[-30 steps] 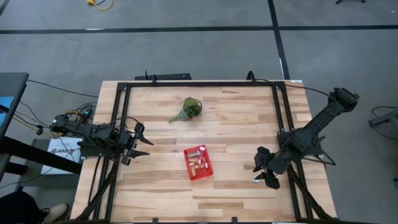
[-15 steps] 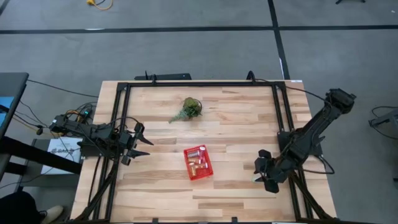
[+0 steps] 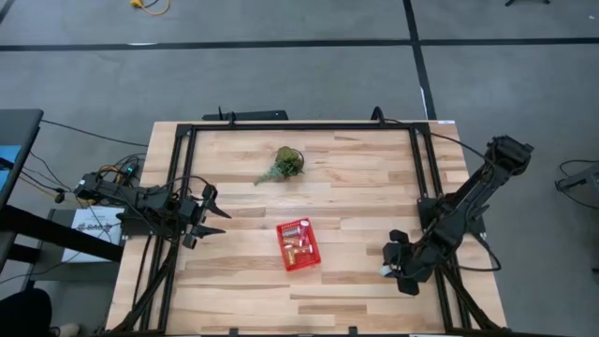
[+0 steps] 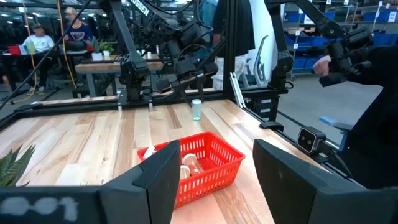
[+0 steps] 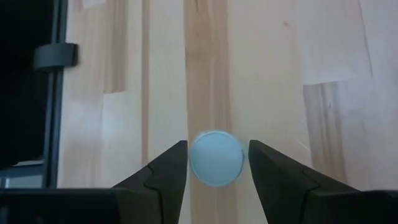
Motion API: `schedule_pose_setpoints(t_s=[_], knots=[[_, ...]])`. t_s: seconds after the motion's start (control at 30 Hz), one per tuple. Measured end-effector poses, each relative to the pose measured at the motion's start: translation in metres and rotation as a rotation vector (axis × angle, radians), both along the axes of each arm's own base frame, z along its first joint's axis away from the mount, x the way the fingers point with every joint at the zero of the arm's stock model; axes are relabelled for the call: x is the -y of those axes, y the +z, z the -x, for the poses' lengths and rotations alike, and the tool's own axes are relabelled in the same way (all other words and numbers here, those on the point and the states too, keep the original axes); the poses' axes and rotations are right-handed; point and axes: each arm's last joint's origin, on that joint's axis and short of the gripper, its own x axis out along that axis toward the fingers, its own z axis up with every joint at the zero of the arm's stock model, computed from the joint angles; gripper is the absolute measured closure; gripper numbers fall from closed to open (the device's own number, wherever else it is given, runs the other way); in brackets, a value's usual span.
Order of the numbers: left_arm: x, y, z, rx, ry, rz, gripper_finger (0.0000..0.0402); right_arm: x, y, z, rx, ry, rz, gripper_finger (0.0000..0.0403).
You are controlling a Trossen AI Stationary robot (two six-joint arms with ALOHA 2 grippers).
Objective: Pick and place pill bottles into a basket
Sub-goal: Put the blue pill bottle into the red basket
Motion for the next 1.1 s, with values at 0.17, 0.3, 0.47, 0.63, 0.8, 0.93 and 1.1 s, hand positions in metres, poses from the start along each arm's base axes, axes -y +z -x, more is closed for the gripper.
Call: schedule_pose_setpoints(t_s=[0.17, 0.3, 0.47, 0.63, 0.8, 0.93, 1.1], knots=[[0.0, 0.0, 0.0, 0.0, 0.0, 0.0, 0.021, -0.001, -0.006, -0.001, -0.017, 0.004, 0.026, 0.024], [0.0, 0.0, 0.0, 0.0, 0.0, 0.0, 0.021, -0.001, -0.01, -0.004, -0.012, 0.004, 0.065, 0.0257], [0.0, 0.0, 0.0, 0.0, 0.0, 0.0, 0.021, 0.002, -0.009, -0.012, 0.035, 0.025, 0.081, 0.0295], [0.0, 0.0, 0.0, 0.0, 0.0, 0.0, 0.021, 0.004, 0.0, -0.024, 0.146, 0.066, 0.057, 0.0305], [0.0, 0.0, 0.0, 0.0, 0.0, 0.0, 0.021, 0.01, 0.012, -0.04, 0.298, 0.096, 0.043, 0.0289], [0.0, 0.0, 0.0, 0.0, 0.0, 0.0, 0.021, 0.016, 0.026, -0.059, 0.493, 0.15, 0.066, 0.029], [0.0, 0.0, 0.0, 0.0, 0.0, 0.0, 0.021, 0.03, 0.036, -0.076, 0.65, 0.177, 0.151, 0.0299]])
